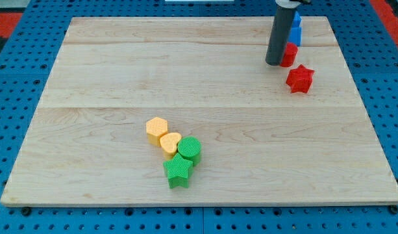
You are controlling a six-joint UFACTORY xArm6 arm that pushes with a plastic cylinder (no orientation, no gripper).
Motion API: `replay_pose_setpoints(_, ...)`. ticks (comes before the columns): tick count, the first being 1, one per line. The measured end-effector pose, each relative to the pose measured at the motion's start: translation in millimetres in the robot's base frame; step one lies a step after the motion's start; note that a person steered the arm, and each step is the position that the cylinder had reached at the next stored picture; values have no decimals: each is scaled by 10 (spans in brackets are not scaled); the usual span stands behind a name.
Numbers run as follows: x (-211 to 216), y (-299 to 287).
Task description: Push red star into red circle
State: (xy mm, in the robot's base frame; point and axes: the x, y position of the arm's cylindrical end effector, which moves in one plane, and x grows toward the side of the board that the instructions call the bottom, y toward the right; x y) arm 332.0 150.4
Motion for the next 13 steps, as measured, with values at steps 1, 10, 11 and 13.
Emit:
replay_pose_setpoints(1,-3,193)
replay_pose_setpoints(10,1177,-248)
replay_pose_setpoints(11,1140,194)
replay_pose_setpoints(13,1140,374)
